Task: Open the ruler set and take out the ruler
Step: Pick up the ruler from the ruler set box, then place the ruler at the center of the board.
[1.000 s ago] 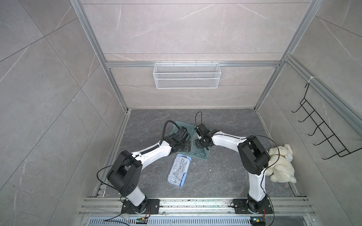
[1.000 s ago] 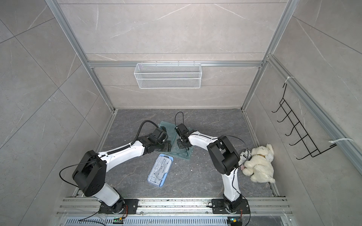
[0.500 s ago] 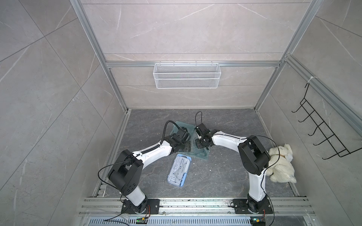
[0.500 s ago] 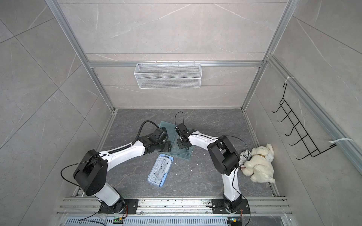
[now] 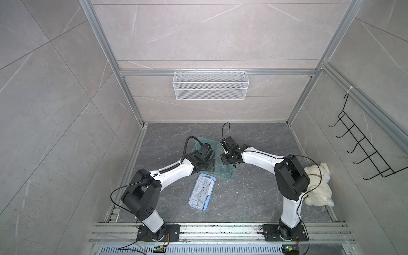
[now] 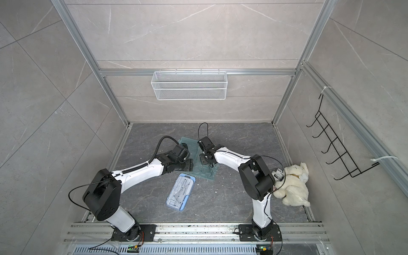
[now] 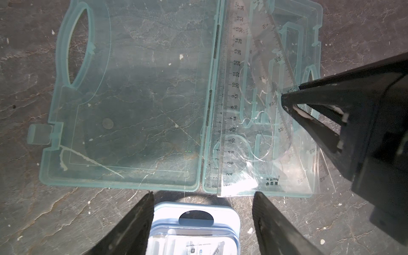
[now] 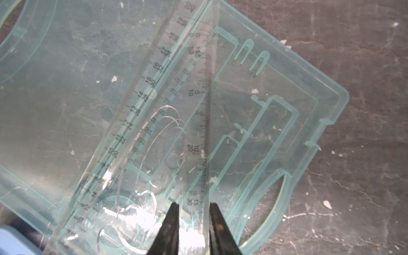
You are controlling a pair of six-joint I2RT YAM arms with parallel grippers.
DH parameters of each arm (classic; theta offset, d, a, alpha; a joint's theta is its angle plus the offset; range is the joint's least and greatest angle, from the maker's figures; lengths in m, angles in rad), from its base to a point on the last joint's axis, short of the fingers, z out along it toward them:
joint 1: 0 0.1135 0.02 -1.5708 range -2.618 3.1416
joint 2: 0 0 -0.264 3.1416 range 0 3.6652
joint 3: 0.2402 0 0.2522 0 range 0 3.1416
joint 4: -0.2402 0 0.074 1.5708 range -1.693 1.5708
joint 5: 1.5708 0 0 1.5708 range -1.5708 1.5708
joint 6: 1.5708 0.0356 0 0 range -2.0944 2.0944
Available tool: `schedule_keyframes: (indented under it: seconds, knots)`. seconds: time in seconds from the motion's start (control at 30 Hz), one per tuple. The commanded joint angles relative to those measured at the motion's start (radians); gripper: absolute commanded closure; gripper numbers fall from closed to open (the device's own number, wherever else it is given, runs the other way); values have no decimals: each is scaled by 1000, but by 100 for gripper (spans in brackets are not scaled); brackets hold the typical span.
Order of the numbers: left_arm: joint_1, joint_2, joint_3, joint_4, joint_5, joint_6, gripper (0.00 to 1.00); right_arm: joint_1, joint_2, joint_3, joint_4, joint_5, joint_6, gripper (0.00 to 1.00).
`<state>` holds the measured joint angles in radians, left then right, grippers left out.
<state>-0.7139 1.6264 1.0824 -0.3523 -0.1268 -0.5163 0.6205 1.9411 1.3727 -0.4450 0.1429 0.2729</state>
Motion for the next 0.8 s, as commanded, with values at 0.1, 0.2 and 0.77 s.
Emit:
schedule_keyframes:
  seconds: [0.1,0.2,0.77]
  knots:
    - [-28,-13,56,17,-42,15,28,-53,-50,-18,-2,21,47,77]
    - [-68,6,104,12,-68,45,28,-83,-59,-24,-10,30,56,77]
    - [-190,146,287,55,13,59,28,-334,-76,-91,-26,134,61,77]
